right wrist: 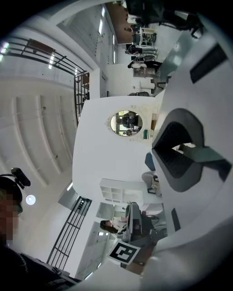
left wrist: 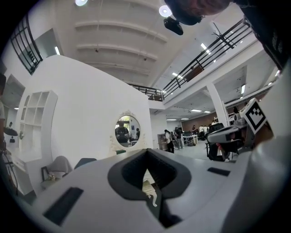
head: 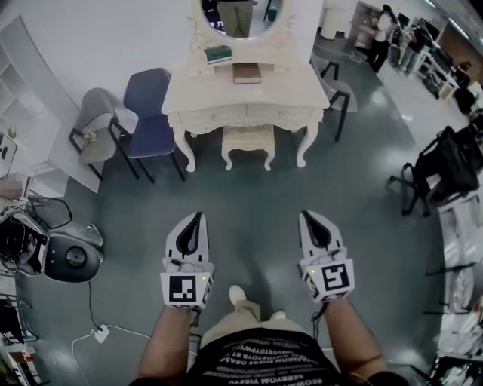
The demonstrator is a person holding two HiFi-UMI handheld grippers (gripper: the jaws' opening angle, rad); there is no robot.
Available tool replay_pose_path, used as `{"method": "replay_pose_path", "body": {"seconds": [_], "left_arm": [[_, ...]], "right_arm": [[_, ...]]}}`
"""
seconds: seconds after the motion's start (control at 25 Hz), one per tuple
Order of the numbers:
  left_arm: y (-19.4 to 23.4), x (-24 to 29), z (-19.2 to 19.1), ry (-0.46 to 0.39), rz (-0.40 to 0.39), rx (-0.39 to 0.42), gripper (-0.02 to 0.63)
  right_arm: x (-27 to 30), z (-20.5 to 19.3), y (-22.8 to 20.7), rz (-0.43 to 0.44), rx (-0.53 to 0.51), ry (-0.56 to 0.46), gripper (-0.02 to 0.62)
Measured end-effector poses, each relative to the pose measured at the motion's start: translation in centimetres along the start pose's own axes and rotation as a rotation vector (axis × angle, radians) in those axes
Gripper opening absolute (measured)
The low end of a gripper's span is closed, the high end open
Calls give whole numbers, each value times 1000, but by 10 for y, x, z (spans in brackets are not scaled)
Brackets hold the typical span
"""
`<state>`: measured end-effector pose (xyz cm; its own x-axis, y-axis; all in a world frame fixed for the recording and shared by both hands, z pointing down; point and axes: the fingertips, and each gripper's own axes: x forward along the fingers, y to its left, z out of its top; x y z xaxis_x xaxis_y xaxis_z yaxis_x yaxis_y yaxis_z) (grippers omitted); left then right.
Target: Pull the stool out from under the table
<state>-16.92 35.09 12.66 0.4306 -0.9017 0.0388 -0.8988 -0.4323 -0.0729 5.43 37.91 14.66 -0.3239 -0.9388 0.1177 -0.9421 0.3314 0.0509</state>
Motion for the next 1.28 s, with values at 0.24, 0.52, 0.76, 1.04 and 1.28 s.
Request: {"method": "replay_pose_path", "body": {"seconds": [0.24, 0.52, 0.76, 1.04, 1.28], "left_arm": [[21, 23, -12, 14, -33, -1, 2], [52, 31, -10, -20, -51, -66, 2], [64, 39, -12, -26, -60, -42, 2], [65, 66, -10, -38, -92, -10, 2], [73, 109, -13, -9, -55, -13, 2]], "right_arm": [[35, 7, 6, -24, -7, 1, 2], [55, 12, 21, -18, -43, 20, 2], [57, 21, 13, -37, -54, 12, 2], [78, 18, -10, -43, -31, 12, 2], [114, 14, -37, -22, -26, 19, 2]]}}
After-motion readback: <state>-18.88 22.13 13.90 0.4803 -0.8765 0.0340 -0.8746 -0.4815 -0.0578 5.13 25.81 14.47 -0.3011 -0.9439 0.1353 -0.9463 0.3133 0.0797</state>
